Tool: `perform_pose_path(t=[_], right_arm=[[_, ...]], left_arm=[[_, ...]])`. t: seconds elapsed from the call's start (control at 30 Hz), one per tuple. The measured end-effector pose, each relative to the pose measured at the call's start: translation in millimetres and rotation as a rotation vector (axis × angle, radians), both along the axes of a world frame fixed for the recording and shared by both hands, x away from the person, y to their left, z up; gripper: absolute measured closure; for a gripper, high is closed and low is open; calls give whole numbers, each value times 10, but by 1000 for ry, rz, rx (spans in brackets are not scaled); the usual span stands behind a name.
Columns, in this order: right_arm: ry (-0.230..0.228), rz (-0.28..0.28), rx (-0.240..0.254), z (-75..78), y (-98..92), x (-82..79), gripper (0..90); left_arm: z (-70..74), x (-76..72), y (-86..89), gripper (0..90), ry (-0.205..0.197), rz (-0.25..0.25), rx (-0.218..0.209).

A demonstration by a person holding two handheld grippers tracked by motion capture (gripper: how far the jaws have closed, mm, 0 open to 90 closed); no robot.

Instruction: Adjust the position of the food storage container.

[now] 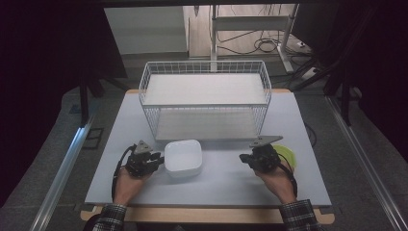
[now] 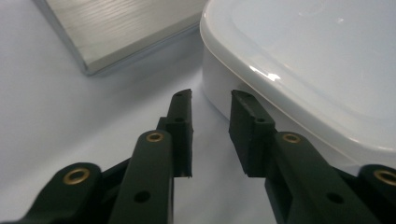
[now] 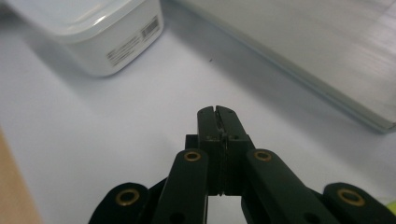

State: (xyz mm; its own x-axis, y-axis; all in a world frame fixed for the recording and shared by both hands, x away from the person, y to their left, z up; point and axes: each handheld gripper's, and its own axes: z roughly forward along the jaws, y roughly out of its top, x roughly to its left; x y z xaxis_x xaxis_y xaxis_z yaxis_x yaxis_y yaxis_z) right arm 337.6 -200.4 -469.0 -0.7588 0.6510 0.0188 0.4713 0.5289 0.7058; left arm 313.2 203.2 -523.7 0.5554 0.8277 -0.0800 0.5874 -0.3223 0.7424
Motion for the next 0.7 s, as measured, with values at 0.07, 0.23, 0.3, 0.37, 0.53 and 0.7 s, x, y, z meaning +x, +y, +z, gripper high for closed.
perform_pose_path(t=[0.07, 0.23, 0.3, 0.37, 0.53, 0.7], right_arm=[[-15, -11, 4, -11, 21, 28, 891], [-19, -25, 21, -80, 82, 81, 864], [-19, -17, 13, -110, 122, 86, 868], [-24, -7, 5, -131, 171, 80, 890], [-13, 23, 23, -164, 306, 99, 895], [4, 26, 35, -211, 424, 131, 895]], left_arm=[[-5, 29, -27, 754, 5, -3, -5], [-11, 106, -145, 826, 11, -40, -32], [-13, 111, -196, 853, 8, -59, -26], [-12, 113, -220, 876, 6, -70, -22], [-15, 108, -316, 898, 15, -103, -41], [-23, 104, -418, 899, 33, -124, -71]])
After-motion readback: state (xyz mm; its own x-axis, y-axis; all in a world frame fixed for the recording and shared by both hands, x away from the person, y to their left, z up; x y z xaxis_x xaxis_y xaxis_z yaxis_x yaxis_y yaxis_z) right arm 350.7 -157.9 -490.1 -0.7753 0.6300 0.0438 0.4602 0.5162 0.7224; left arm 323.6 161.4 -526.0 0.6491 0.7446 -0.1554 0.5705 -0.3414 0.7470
